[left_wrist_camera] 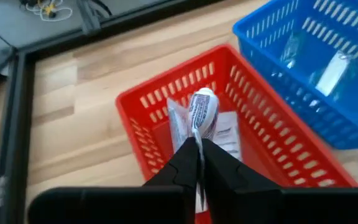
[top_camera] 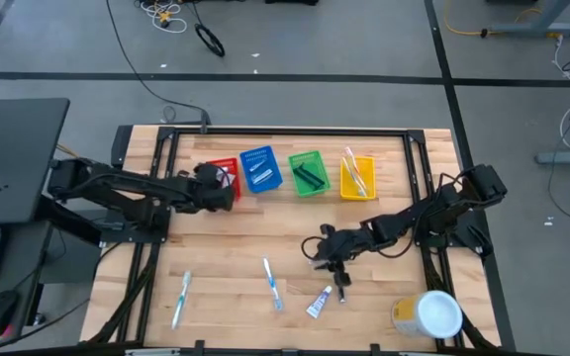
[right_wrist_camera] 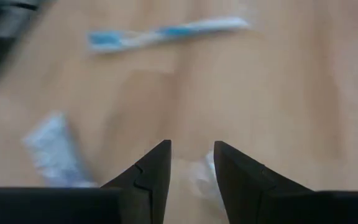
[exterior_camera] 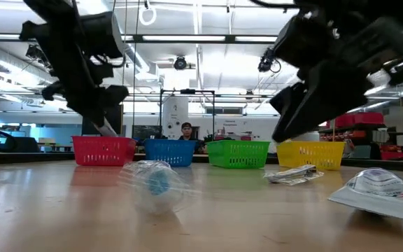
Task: Pick & Place Travel size toiletries
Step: Put the toothpaste into the red bin, then put the nail cutter into the blue bin, then put the green toothbrush into the yellow bin
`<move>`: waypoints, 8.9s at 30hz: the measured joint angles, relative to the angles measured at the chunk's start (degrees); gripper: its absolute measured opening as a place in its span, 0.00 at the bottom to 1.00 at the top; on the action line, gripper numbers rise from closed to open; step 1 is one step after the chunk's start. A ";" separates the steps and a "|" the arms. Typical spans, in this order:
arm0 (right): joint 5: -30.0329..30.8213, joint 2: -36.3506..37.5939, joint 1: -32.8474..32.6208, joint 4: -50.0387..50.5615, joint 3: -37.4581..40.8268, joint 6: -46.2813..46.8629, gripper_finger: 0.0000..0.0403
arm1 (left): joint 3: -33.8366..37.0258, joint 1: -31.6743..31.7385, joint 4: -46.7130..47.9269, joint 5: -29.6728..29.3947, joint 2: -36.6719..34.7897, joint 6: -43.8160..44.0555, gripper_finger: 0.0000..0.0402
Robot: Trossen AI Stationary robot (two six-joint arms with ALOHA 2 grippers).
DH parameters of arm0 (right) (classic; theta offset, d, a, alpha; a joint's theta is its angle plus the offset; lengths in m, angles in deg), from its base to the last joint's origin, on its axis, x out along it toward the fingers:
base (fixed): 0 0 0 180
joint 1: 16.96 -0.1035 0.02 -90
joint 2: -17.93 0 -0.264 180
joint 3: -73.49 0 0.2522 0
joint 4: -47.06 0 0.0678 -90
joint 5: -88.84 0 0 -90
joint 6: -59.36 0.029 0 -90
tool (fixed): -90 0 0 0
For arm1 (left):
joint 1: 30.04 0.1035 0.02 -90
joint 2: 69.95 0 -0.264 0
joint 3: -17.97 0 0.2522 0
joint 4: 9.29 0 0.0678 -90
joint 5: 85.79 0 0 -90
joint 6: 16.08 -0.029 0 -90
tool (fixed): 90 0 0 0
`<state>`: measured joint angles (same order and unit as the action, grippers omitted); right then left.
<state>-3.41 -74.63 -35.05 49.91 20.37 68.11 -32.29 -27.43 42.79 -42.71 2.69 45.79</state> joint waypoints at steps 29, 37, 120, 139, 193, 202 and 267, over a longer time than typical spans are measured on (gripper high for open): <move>-6.32 0.00 -4.82 -4.27 0.00 6.38 0.41 | -8.00 -2.37 -20.57 15.49 1.82 -31.38 0.33; -6.37 0.00 -4.82 -2.11 0.00 7.11 0.41 | -8.01 -9.01 -31.34 25.02 2.12 -38.82 0.33; 16.14 -0.92 7.53 -15.45 0.74 -9.82 0.15 | -8.00 -9.35 -59.43 40.44 19.44 -41.07 0.47; 16.21 -0.91 7.53 -17.97 0.74 -9.65 0.15 | -8.00 -9.35 -59.12 40.53 19.41 -40.24 0.18; 11.10 -0.87 9.12 -0.52 0.70 2.36 0.37 | -7.98 15.87 -44.94 30.17 19.50 -41.25 0.18; 11.05 -0.90 9.14 -2.14 0.74 2.38 0.37 | -8.00 15.87 -47.32 32.51 24.89 -43.23 0.18; 2.56 5.49 -18.44 13.31 0.35 10.55 0.43 | -7.96 -22.44 -41.67 37.76 5.36 -42.38 0.46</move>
<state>-0.85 -69.14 -53.49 63.21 20.72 78.66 -40.25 -49.88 1.12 -4.95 8.05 3.41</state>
